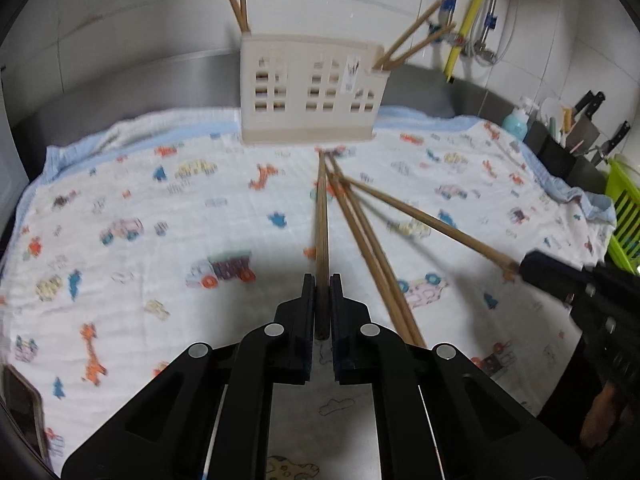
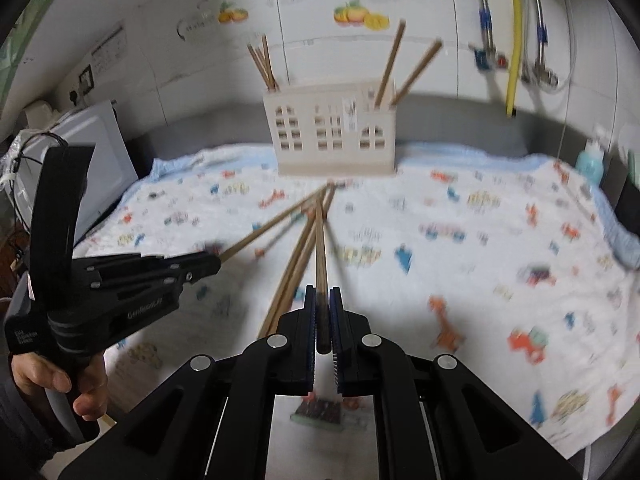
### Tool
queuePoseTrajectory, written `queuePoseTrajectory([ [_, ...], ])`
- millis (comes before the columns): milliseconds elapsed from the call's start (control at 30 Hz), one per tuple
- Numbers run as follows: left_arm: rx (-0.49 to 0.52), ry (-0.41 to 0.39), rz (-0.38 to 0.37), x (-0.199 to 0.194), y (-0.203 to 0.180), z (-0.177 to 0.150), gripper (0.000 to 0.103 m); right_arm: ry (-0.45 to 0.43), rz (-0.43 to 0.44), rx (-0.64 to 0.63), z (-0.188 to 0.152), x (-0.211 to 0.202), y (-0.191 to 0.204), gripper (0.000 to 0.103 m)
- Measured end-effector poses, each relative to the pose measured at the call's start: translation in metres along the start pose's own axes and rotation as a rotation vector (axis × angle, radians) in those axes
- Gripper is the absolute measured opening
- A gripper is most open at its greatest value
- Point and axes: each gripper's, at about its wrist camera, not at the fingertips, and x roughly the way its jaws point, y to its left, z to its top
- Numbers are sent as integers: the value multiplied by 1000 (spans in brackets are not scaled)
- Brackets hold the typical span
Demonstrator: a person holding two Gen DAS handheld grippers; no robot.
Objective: Organize utensils
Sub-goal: 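Close the left gripper on a chopstick while the right gripper grasps another, then lift both held chopsticks upright and carry them above the holder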
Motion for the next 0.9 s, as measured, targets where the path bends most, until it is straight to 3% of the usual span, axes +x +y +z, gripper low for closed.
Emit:
queuePoseTrajectory([
  [267, 35, -121, -19, -30, -3, 23, 6, -87, 40, -29, 48, -26, -8, 7],
  [600, 53, -198, -41, -44, -6, 50, 6, -130, 121, -66, 105, -39, -10, 7],
  [900, 114, -231, -50, -46, -17, 79, 6, -138, 139, -106, 148, -38, -13, 6],
])
